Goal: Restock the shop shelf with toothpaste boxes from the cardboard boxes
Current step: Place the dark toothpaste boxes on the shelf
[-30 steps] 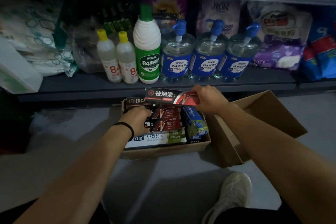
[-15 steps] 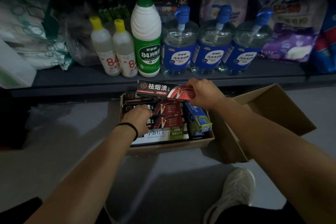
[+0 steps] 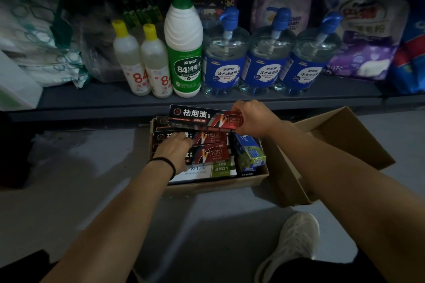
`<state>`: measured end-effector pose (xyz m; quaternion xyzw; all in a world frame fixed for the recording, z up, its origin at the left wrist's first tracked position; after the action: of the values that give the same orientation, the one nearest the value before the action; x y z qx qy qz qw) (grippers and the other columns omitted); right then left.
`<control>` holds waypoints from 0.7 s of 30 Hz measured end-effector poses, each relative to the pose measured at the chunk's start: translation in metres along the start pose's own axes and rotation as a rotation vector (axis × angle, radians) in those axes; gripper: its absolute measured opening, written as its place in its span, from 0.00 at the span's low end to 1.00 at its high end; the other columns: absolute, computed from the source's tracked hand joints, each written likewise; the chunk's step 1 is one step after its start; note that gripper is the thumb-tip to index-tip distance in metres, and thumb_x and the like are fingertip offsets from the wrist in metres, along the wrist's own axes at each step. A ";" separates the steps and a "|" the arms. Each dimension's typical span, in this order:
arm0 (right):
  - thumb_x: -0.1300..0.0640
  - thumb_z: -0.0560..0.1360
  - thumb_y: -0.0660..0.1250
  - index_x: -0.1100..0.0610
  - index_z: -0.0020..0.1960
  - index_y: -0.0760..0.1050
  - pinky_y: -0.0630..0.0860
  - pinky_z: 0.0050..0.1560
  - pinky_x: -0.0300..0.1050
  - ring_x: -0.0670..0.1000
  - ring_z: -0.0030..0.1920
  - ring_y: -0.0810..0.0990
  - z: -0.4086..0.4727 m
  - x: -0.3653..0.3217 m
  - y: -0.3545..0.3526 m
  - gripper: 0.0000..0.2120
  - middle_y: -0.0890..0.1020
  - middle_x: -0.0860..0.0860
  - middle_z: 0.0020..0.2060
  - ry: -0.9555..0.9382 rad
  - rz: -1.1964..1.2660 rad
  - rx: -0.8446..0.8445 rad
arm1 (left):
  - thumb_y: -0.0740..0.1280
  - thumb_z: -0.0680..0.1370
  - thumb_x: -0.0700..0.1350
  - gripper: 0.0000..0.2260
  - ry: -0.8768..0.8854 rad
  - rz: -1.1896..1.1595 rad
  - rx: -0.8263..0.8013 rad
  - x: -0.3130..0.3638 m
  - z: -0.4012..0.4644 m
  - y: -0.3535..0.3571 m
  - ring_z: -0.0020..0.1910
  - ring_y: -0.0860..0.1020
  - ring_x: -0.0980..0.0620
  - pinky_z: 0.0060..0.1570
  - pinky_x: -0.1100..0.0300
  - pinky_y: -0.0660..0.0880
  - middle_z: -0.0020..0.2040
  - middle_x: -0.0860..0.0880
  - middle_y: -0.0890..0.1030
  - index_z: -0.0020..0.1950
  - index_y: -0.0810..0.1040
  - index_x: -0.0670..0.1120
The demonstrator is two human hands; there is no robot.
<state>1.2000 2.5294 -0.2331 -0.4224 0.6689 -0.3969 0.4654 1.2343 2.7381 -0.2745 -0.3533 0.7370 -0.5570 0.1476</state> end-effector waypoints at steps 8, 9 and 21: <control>0.51 0.69 0.76 0.54 0.56 0.73 0.79 0.51 0.49 0.48 0.46 0.78 0.000 0.002 0.000 0.20 0.79 0.48 0.46 0.020 0.017 -0.026 | 0.73 0.72 0.43 0.25 0.008 -0.018 0.015 0.002 0.000 0.003 0.62 0.69 0.49 0.60 0.57 0.71 0.61 0.47 0.71 0.66 0.69 0.44; 0.51 0.69 0.76 0.54 0.56 0.73 0.79 0.50 0.49 0.48 0.45 0.78 -0.001 0.003 -0.001 0.20 0.79 0.48 0.46 0.021 0.018 -0.024 | 0.72 0.72 0.42 0.25 0.011 -0.013 0.016 0.002 -0.001 0.003 0.62 0.69 0.49 0.59 0.57 0.71 0.61 0.47 0.71 0.66 0.69 0.44; 0.52 0.68 0.76 0.54 0.55 0.74 0.78 0.48 0.46 0.48 0.44 0.79 -0.012 -0.001 -0.020 0.19 0.80 0.48 0.44 0.026 0.003 -0.020 | 0.72 0.71 0.39 0.22 0.022 0.039 0.003 0.007 -0.007 0.004 0.57 0.73 0.49 0.54 0.57 0.75 0.58 0.47 0.74 0.63 0.71 0.44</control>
<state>1.1929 2.5255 -0.2110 -0.4207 0.6796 -0.3948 0.4531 1.2237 2.7391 -0.2746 -0.3324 0.7446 -0.5589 0.1507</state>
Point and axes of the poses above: each hand's wrist, its own z-axis towards the middle knuckle, its own y-axis out of the palm, x = y × z, the point moved 5 cm from there along z, towards the middle knuckle
